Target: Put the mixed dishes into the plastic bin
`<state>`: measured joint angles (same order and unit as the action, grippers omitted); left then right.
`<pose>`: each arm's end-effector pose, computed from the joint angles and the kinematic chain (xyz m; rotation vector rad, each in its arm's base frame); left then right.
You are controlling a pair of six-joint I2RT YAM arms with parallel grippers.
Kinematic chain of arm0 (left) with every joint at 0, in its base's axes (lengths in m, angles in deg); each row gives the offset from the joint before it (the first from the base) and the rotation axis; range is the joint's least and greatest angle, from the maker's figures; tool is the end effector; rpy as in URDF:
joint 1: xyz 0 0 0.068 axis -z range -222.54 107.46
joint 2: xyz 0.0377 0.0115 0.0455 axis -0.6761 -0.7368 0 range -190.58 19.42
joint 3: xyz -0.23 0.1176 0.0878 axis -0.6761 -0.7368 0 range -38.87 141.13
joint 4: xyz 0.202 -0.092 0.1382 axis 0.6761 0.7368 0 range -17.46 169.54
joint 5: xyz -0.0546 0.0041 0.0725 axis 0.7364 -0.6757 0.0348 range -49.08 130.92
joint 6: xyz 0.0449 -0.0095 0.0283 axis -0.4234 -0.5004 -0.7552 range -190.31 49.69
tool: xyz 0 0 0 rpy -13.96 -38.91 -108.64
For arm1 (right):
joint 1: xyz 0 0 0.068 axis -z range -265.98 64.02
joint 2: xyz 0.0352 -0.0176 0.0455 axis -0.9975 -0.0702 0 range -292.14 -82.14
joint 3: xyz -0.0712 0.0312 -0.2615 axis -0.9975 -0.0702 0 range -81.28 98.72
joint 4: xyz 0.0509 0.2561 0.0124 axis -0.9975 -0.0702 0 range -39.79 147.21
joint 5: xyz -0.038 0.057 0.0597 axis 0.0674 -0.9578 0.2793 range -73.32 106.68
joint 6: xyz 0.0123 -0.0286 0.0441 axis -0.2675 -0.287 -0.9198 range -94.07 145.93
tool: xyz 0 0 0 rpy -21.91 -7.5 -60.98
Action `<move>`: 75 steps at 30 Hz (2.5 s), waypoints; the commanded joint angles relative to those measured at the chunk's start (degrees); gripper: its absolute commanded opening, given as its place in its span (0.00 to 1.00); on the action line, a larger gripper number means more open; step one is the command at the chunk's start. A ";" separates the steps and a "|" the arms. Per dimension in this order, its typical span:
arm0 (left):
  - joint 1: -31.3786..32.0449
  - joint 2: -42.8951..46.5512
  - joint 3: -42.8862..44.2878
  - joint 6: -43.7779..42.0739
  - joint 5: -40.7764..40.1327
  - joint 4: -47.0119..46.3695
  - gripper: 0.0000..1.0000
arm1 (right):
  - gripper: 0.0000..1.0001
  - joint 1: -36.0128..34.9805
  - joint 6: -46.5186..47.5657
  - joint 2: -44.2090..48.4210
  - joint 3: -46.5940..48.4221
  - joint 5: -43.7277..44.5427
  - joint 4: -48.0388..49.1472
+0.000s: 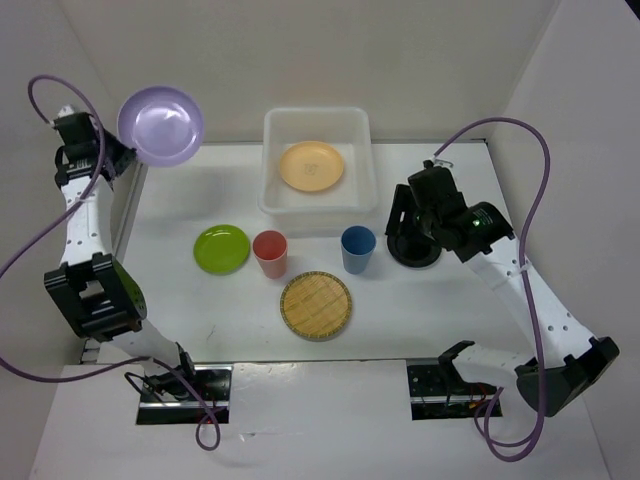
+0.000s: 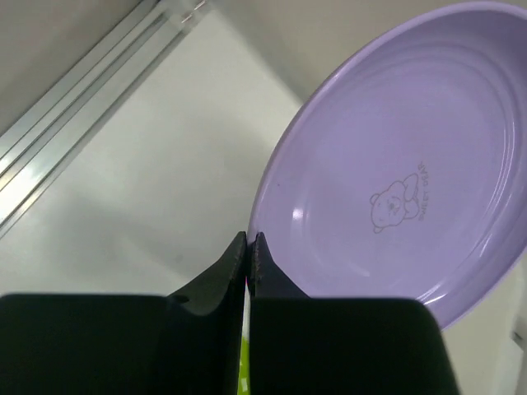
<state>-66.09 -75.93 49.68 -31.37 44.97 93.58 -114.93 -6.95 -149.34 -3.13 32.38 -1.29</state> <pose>0.3602 0.1543 0.3558 -1.0326 1.7868 -0.2389 0.1971 0.0980 0.3824 0.2077 2.3600 0.1924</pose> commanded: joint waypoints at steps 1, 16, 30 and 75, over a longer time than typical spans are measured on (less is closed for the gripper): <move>5.85 2.54 6.27 -0.62 4.55 0.50 0.00 | 0.76 0.91 0.72 1.63 -2.46 -0.32 4.88; 34.09 -25.65 41.67 -0.62 -8.97 16.29 0.00 | 0.76 4.25 -2.18 8.31 -9.51 -0.32 7.70; 39.63 -60.22 86.71 0.88 -12.66 36.09 0.00 | 0.76 6.98 -1.14 10.51 -11.70 -2.52 7.70; 41.40 -24.02 90.92 -5.71 -15.40 40.99 0.71 | 0.82 21.82 -24.60 -4.07 -35.78 -8.66 34.50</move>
<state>-23.60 -105.68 139.01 -34.26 28.08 129.92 -95.78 -28.85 -152.38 -37.32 24.65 26.93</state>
